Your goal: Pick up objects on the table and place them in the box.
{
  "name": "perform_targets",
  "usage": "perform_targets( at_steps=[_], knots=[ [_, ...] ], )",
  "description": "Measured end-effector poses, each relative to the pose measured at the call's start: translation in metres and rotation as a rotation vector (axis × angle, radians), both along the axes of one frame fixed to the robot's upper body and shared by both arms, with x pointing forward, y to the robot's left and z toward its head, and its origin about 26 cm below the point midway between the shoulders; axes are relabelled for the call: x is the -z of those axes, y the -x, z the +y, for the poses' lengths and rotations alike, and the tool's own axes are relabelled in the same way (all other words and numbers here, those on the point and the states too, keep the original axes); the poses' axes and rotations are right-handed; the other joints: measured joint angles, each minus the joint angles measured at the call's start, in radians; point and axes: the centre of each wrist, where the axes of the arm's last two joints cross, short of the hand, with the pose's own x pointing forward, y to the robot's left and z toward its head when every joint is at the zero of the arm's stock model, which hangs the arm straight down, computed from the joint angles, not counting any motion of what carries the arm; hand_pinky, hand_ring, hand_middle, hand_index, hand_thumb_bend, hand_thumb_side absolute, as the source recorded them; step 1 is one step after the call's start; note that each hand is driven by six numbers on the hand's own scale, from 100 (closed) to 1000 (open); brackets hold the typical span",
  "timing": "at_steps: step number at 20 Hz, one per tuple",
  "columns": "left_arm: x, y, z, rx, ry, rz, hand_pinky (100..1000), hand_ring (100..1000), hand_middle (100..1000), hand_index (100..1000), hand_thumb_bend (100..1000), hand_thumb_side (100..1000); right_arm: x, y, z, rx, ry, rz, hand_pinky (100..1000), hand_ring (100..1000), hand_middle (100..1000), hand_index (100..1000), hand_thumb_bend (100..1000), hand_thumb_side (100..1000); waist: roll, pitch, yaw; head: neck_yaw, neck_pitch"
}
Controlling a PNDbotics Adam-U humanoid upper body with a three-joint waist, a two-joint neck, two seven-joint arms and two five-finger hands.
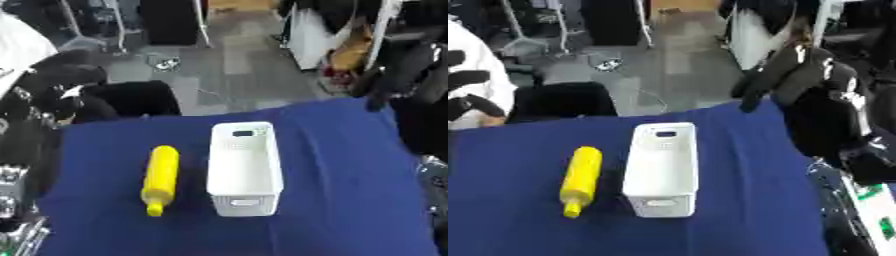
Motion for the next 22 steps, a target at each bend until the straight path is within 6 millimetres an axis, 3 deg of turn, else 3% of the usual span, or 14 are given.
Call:
perform_targets(
  at_steps=[4,5,10,16,22],
  knots=[
    [0.0,0.0,0.0,0.0,0.0,0.0,550,765,865,860,196,850,0.0,0.0,0.0,-0.001,0.002,-0.001,604,507,580,626,242,1000,0.0,0.0,0.0,-0.007,-0.007],
    [0.0,0.0,0.0,0.0,-0.001,0.0,551,763,865,862,225,871,0.0,0.0,0.0,0.0,0.002,-0.001,604,507,580,626,258,1000,0.0,0.0,0.0,-0.009,-0.009],
    [0.0,0.0,0.001,-0.013,-0.001,0.004,543,760,860,904,234,879,0.0,0.0,-0.001,0.012,0.001,0.001,606,507,580,626,256,1000,0.0,0.005,-0.01,-0.062,-0.018],
    [-0.015,0.0,0.022,-0.049,-0.121,-0.067,535,752,834,879,250,837,-0.001,0.0,-0.002,0.025,0.0,0.006,607,507,580,626,255,1000,0.012,0.004,-0.013,-0.072,0.008],
    [-0.036,0.002,0.042,0.013,-0.323,-0.205,600,780,860,880,268,807,-0.001,0.0,-0.005,0.039,0.018,0.005,609,507,580,625,258,1000,0.015,0.002,-0.017,-0.072,0.021]
  ],
)
